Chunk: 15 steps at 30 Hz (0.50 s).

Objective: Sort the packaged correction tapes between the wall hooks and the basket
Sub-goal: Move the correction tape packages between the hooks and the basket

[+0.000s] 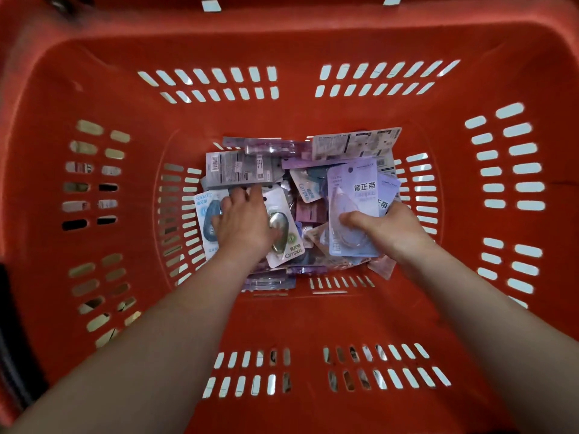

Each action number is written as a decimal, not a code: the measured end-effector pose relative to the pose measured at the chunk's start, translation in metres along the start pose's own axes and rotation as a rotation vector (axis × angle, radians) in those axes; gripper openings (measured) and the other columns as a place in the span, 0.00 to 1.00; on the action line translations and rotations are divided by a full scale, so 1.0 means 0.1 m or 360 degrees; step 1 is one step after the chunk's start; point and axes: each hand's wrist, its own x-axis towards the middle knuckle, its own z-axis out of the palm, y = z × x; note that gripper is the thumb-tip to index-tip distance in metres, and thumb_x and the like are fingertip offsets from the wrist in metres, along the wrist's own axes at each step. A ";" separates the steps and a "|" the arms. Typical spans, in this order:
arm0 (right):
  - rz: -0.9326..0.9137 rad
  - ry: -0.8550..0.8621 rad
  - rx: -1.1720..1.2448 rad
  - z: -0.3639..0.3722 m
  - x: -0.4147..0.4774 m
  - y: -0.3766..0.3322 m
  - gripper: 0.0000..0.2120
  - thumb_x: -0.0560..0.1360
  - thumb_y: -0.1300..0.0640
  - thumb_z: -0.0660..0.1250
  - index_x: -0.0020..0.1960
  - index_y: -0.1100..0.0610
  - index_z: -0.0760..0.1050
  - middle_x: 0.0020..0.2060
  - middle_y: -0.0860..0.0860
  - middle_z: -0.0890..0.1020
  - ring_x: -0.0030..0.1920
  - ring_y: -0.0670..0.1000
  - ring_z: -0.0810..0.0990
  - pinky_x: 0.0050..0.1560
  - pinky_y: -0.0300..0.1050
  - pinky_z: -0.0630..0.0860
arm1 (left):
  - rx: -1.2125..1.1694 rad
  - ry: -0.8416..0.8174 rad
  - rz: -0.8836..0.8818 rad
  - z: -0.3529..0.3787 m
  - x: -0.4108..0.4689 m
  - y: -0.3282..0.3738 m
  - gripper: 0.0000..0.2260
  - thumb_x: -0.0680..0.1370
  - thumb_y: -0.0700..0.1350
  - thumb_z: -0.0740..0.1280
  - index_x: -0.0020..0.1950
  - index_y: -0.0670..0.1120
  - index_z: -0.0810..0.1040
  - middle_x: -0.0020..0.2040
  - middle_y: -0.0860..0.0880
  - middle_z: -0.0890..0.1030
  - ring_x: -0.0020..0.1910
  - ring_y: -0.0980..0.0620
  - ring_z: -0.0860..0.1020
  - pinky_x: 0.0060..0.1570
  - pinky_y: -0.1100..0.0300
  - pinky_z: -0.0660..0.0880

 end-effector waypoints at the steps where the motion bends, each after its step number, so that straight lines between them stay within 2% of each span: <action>1: -0.0005 -0.0042 -0.0038 -0.01 -0.01 -0.01 0.10 0.72 0.61 0.75 0.46 0.50 0.78 0.39 0.42 0.83 0.34 0.38 0.83 0.32 0.31 0.77 | -0.0011 0.0007 -0.0031 0.02 0.01 0.01 0.36 0.71 0.55 0.76 0.73 0.48 0.63 0.70 0.42 0.67 0.69 0.39 0.64 0.64 0.42 0.68; 4: -0.0043 -0.0099 -0.0110 -0.03 -0.05 -0.03 0.15 0.71 0.64 0.76 0.49 0.48 0.75 0.42 0.42 0.82 0.40 0.40 0.82 0.40 0.34 0.80 | -0.0122 -0.0007 -0.0130 0.04 0.01 0.02 0.34 0.71 0.54 0.76 0.70 0.45 0.65 0.69 0.41 0.66 0.69 0.38 0.64 0.63 0.44 0.69; 6: -0.0067 -0.0088 -0.0174 -0.05 -0.09 -0.03 0.20 0.70 0.63 0.76 0.56 0.48 0.73 0.45 0.43 0.82 0.45 0.43 0.82 0.45 0.37 0.80 | -0.0202 -0.0009 -0.0096 0.05 0.02 0.05 0.33 0.71 0.52 0.77 0.70 0.46 0.65 0.68 0.40 0.67 0.67 0.37 0.67 0.60 0.46 0.71; 8: -0.0065 -0.0044 -0.0201 -0.08 -0.09 -0.02 0.29 0.70 0.60 0.77 0.65 0.50 0.67 0.50 0.44 0.82 0.52 0.48 0.82 0.52 0.45 0.79 | -0.0256 -0.0021 -0.0067 0.08 0.02 0.09 0.32 0.71 0.51 0.77 0.69 0.50 0.64 0.64 0.41 0.71 0.63 0.38 0.72 0.53 0.48 0.74; 10: -0.0113 0.0009 -0.0278 -0.11 -0.10 -0.02 0.42 0.70 0.58 0.77 0.75 0.46 0.56 0.53 0.43 0.81 0.52 0.48 0.81 0.55 0.47 0.77 | -0.0376 -0.0009 -0.0078 0.08 -0.03 0.15 0.30 0.72 0.51 0.76 0.68 0.53 0.65 0.54 0.44 0.77 0.52 0.40 0.78 0.45 0.51 0.76; 12: -0.0221 0.0009 -0.0344 -0.16 -0.13 -0.04 0.54 0.71 0.58 0.76 0.79 0.41 0.40 0.57 0.38 0.77 0.49 0.42 0.80 0.53 0.39 0.74 | -0.0585 0.0037 -0.0076 0.09 -0.11 0.20 0.28 0.73 0.49 0.75 0.68 0.54 0.65 0.42 0.50 0.78 0.43 0.44 0.79 0.46 0.49 0.78; 14: -0.0319 -0.0046 -0.0354 -0.22 -0.19 -0.08 0.55 0.73 0.60 0.75 0.78 0.38 0.36 0.56 0.30 0.73 0.44 0.32 0.79 0.46 0.25 0.71 | -0.0924 0.0039 -0.0064 0.05 -0.20 0.20 0.29 0.72 0.44 0.76 0.68 0.54 0.66 0.44 0.54 0.77 0.41 0.49 0.79 0.46 0.49 0.80; 15: -0.0367 -0.0091 -0.0369 -0.25 -0.23 -0.10 0.53 0.74 0.61 0.74 0.78 0.35 0.37 0.58 0.30 0.72 0.46 0.31 0.78 0.44 0.24 0.71 | -0.1141 0.0025 -0.0071 0.00 -0.24 0.18 0.29 0.72 0.41 0.76 0.67 0.54 0.67 0.48 0.54 0.77 0.42 0.52 0.79 0.42 0.53 0.81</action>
